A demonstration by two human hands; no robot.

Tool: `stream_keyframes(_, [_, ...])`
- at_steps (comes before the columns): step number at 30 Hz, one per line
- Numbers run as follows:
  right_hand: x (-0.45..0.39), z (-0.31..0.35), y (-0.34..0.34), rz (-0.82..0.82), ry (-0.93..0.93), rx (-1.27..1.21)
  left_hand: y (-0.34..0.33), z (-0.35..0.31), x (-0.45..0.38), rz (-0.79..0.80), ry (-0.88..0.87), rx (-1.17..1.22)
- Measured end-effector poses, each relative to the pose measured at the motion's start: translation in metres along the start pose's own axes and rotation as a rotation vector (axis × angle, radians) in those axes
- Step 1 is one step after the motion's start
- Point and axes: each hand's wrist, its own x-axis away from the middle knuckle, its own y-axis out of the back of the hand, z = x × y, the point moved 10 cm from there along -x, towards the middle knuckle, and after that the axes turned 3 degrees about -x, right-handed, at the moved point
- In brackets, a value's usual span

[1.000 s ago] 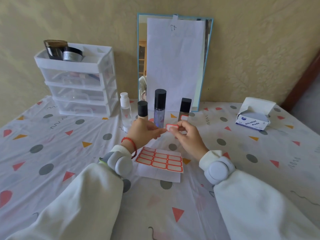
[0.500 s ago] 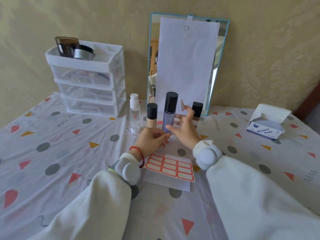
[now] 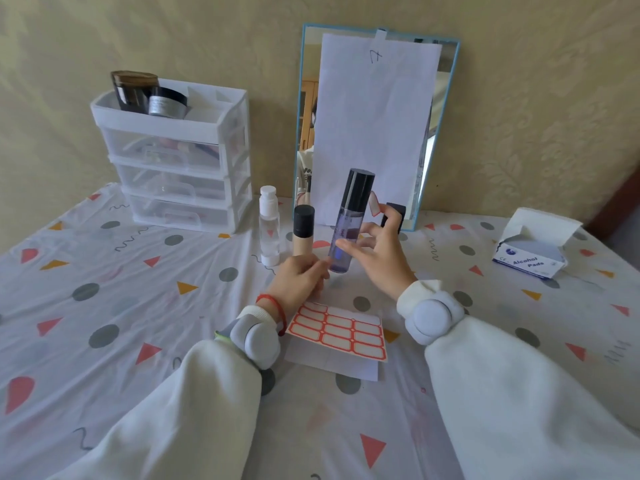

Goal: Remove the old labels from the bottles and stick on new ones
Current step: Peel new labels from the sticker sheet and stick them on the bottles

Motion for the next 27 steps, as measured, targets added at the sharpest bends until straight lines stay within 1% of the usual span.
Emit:
stream_keyframes(1, [0.004, 0.004, 0.003, -0.003, 0.006, -0.007, 0.001, 0.000, 0.001, -0.011, 0.006, 0.039])
stream_keyframes(4, [0.017, 0.007, 0.007, 0.020, -0.005, -0.054, 0.003, -0.007, 0.003, -0.042, -0.041, 0.042])
stream_keyframes(10, [0.040, -0.008, -0.003, 0.051, -0.069, -0.035, -0.007, -0.025, 0.011, 0.059, -0.117, 0.186])
stream_keyframes(14, [0.043, -0.013, -0.010, 0.070, -0.079, -0.002, -0.010, -0.032, 0.015, 0.085, -0.175, 0.083])
stream_keyframes(19, [0.045, -0.017, -0.004, 0.082, -0.121, -0.012, -0.011, -0.026, 0.014, 0.089, -0.133, 0.159])
stream_keyframes(23, [0.044, -0.015, 0.017, -0.075, -0.159, -0.207, -0.018, -0.022, 0.015, 0.132, -0.077, 0.217])
stream_keyframes(25, [0.043, -0.015, 0.017, -0.069, -0.200, -0.247, -0.020, -0.021, 0.015, 0.139, -0.076, 0.204])
stream_keyframes(27, [0.043, -0.015, 0.013, -0.030, -0.219, -0.198, -0.020, -0.023, 0.015, 0.135, -0.096, 0.170])
